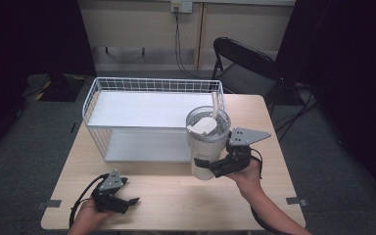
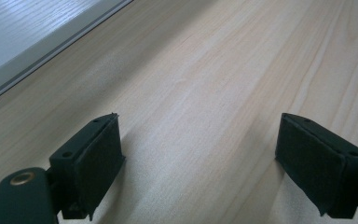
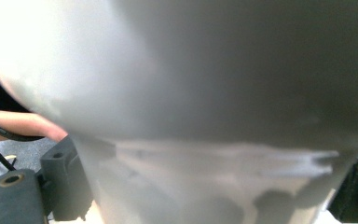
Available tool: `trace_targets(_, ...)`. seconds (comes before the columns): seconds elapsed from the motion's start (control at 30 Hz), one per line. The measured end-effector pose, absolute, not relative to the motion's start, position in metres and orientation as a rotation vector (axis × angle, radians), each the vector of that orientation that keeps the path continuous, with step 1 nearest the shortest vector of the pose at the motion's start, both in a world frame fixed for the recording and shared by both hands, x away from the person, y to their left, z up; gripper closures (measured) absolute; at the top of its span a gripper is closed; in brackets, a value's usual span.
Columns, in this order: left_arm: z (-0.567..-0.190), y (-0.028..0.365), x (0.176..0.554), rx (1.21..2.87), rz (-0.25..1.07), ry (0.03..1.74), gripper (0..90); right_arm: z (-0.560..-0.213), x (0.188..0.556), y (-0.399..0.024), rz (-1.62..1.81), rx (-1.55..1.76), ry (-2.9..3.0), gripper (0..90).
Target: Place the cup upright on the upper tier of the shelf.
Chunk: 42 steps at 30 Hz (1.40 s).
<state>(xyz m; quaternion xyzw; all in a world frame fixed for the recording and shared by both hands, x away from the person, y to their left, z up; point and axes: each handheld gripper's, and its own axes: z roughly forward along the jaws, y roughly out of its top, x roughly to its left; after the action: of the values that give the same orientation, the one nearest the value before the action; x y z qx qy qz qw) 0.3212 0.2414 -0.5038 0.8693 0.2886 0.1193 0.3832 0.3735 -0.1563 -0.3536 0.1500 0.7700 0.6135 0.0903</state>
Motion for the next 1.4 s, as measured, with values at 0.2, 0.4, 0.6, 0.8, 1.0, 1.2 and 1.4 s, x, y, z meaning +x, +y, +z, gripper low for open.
trace_targets(0.2, -0.504, 0.241, 0.321, 2.217, 0.304, 0.736, 13.8, -0.344, 0.378, -0.147, 1.826, 0.430, 2.304, 10.0)
trace_targets(0.4, -0.504, 0.241, 0.321, 2.217, 0.304, 0.736, 13.8, -0.333, 0.382, -0.138, 1.848, 0.415, 2.303, 10.0)
trace_targets(0.6, -0.504, 0.241, 0.321, 2.217, 0.304, 0.736, 13.8, -0.323, 0.386, -0.130, 1.856, 0.403, 2.306, 10.0)
trace_targets(0.8, -0.504, 0.241, 0.321, 2.217, 0.304, 0.735, 13.8, -0.316, 0.390, -0.123, 1.852, 0.401, 2.311, 10.0)
trace_targets(1.0, -0.504, 0.241, 0.321, 2.217, 0.304, 0.736, 13.8, -0.308, 0.395, -0.118, 1.859, 0.396, 2.310, 10.0)
trace_targets(1.2, -0.504, 0.241, 0.321, 2.217, 0.304, 0.736, 13.8, -0.297, 0.402, -0.112, 1.864, 0.396, 2.304, 10.0)
trace_targets(1.4, -0.504, 0.241, 0.321, 2.217, 0.304, 0.736, 13.8, -0.287, 0.407, -0.107, 1.857, 0.396, 2.303, 10.1)
